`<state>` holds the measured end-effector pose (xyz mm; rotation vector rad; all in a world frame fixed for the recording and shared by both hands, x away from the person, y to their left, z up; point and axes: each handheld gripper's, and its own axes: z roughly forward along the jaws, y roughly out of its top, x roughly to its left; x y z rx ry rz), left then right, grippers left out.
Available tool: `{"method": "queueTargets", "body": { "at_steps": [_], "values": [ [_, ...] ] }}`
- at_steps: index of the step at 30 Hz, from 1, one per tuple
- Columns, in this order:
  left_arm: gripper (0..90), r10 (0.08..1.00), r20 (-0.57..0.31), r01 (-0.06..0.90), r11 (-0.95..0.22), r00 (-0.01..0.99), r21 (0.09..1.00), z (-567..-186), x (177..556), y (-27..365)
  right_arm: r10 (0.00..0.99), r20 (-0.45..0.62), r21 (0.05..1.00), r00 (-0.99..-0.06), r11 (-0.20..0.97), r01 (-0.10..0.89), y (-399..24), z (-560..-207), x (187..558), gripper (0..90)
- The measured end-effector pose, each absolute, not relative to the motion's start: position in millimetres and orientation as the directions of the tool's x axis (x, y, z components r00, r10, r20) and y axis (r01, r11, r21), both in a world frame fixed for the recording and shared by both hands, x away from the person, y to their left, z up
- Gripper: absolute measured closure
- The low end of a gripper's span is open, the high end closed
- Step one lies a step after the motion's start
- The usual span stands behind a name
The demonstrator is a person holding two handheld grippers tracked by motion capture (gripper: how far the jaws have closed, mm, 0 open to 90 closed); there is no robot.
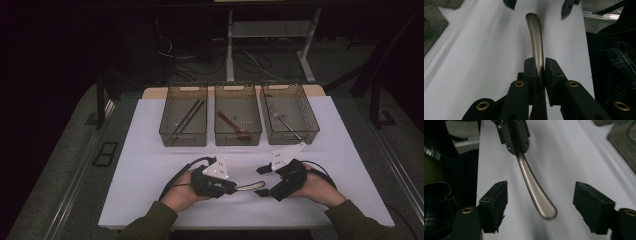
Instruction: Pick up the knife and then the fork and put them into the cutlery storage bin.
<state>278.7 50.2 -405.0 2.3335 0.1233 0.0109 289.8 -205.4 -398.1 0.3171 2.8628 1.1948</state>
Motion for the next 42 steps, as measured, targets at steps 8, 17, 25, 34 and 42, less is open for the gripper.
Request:
{"method": "queueTargets", "body": {
  "at_steps": [8, 17, 25, 34, 42],
  "values": [
    [79.4, 0.022, -0.023, 0.032, -0.699, 0.999, 0.714, -402, 274, 34, 0.078, 0.053, 0.649, -0.996, 0.755, 0.094, -180, -398, 290, 42.6],
    [79.4, -0.002, -0.012, 0.007, -0.711, 1.000, 0.703, -398, 277, 26, 0.014, 0.081, 0.574, -0.997, 0.817, 0.058, -163, -408, 284, 61.5],
    [79.3, -0.014, -0.012, -0.001, -0.713, 1.000, 0.701, -398, 276, 22, -0.008, 0.062, 0.563, -0.998, 0.826, 0.028, -159, -410, 282, 76.2],
    [79.1, -0.024, -0.019, -0.004, -0.715, 1.000, 0.699, -398, 275, 22, -0.022, 0.065, 0.565, -0.998, 0.825, 0.019, -159, -410, 280, 77.5],
    [77.2, 0.006, -0.004, 0.007, -0.692, 1.000, 0.722, -395, 278, 28, -0.001, 0.048, 0.607, -0.999, 0.794, 0.029, -163, -409, 282, 77.6]
  ]
}}
